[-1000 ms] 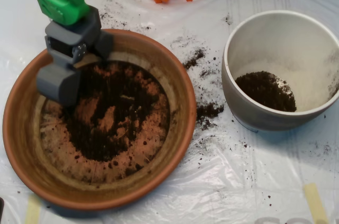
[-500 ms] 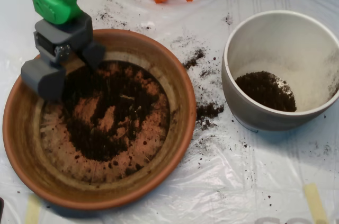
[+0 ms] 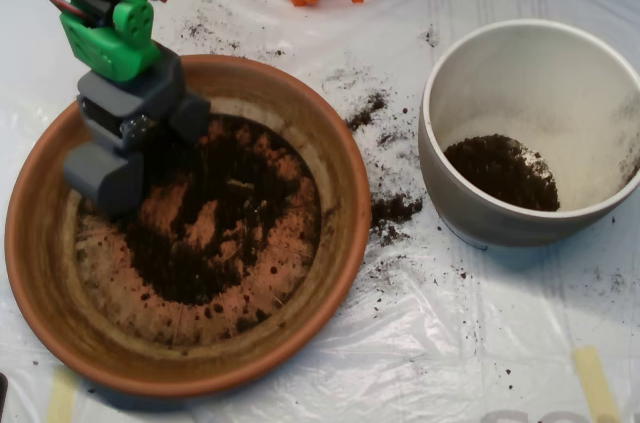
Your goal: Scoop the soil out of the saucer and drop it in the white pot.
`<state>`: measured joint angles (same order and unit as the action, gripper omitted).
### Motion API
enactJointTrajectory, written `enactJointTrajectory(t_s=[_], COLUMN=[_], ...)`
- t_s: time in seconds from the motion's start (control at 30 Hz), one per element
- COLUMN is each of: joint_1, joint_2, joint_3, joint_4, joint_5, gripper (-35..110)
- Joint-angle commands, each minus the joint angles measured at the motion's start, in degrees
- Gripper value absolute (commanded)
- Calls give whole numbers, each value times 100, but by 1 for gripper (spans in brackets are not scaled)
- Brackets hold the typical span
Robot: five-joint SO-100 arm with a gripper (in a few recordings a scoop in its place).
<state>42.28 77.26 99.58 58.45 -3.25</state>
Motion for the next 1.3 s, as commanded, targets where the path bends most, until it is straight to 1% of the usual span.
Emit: enactJointTrajectory(t_s=[0.0, 0.3, 0.43, 0.53, 1.03, 1.27], joint_1=[220, -18, -396, -712, -1960, -2725], joint_2=[167, 624, 1213, 1547, 1652, 1573], joint_3=[-422, -62, 211, 0, -2892, -3727], joint_4=[-9, -97, -9, 360, 2672, 3331], joint_5=[-35, 0, -88, -114, -167, 26], gripper=[19, 1, 0, 0, 0, -1])
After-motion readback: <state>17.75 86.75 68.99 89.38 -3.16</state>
